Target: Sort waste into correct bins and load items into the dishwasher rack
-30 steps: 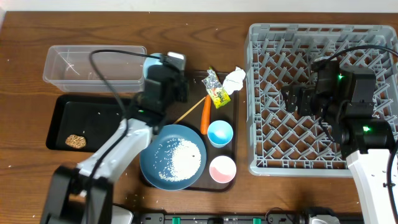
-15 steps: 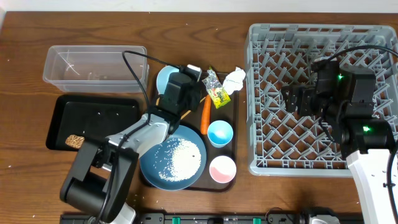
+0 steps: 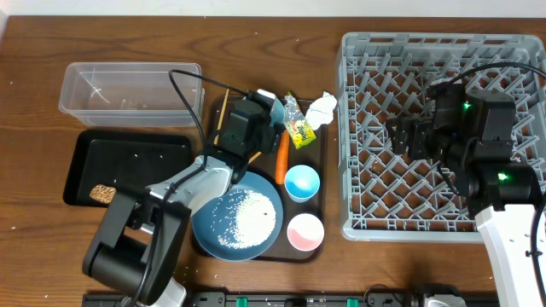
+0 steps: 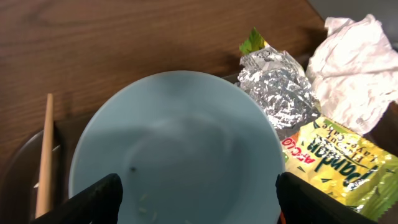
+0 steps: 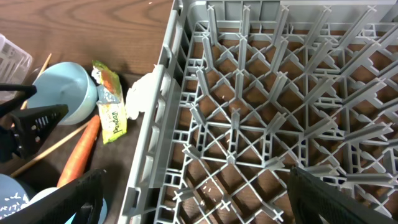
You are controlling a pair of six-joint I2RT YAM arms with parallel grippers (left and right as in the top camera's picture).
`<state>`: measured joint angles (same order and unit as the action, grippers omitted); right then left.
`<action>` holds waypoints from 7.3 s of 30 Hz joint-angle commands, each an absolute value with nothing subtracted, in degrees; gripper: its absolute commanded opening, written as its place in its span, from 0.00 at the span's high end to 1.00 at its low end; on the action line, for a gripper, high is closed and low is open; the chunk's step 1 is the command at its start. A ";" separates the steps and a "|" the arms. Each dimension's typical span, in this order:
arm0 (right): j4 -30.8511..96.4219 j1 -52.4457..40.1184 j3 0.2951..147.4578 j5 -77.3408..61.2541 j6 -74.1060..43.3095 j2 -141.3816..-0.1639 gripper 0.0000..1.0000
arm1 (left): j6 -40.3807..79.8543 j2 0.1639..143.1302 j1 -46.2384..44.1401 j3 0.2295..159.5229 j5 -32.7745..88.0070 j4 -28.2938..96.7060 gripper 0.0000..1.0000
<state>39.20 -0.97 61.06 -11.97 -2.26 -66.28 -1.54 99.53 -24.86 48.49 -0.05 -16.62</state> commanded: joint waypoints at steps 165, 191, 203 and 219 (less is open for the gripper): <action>37.89 -1.04 62.17 -12.27 -2.72 -66.35 0.10 | 0.64 91.72 -44.23 59.79 14.28 50.50 0.34; 37.58 -1.04 62.17 -12.27 -2.72 -66.35 0.10 | -0.36 94.52 -44.23 59.44 7.33 50.50 0.34; 37.54 -1.04 62.17 -12.27 -2.72 -66.35 0.10 | 0.30 94.52 -44.05 59.35 0.23 50.46 0.34; 37.71 -1.04 62.17 -12.27 -2.72 -66.35 0.10 | 8.27 94.52 -27.35 59.35 3.18 47.00 0.35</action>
